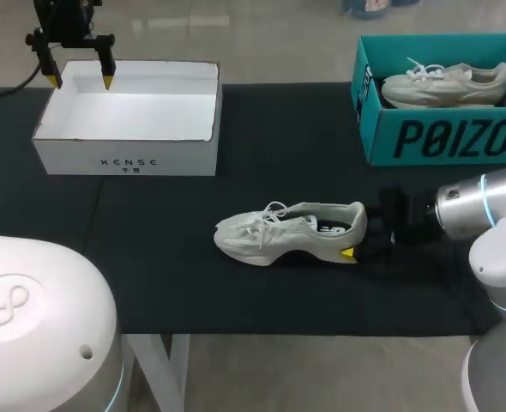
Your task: Take the shoe out of the shoebox, open the shoe tongue, remove and reinsert the insole, then place the shoe into the shoebox
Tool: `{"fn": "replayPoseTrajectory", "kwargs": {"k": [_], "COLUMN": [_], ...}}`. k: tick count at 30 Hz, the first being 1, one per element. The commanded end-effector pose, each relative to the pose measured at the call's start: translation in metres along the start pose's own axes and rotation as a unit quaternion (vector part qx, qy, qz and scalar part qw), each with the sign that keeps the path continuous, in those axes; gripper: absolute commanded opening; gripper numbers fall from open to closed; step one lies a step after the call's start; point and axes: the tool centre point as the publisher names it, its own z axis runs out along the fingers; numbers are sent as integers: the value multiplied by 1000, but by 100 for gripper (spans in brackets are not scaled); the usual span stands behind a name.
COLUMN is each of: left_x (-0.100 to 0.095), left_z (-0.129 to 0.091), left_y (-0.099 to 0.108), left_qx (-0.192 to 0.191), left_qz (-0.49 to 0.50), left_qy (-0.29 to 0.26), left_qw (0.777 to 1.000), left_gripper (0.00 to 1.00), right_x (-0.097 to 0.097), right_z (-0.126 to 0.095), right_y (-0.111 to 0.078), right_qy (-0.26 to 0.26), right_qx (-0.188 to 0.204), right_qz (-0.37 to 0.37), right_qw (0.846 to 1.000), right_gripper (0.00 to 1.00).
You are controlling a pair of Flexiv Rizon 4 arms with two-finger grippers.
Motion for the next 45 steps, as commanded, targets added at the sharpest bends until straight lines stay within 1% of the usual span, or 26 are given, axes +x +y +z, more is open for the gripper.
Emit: {"fn": "replayPoseTrajectory", "kwargs": {"k": [1,5,13,45], "left_x": [0,0,0,0], "left_z": [0,0,0,0], "left_y": [0,0,0,0], "left_qx": [0,0,0,0], "left_qz": [0,0,0,0], "left_qy": [0,0,0,0], "left_qw": [1000,1000,1000,1000], "left_gripper": [100,100,100,100], "right_x": [-17,-26,-32,-33], "right_z": [1,0,10,11], "right_y": [3,1,-9,-10], "right_qy": [31,43,58,57], "right_qx": [5,9,24,26], "right_qz": [-11,-20,-24,-19], "right_qw": [999,999,998,998], "right_gripper": [0,0,0,0]}}
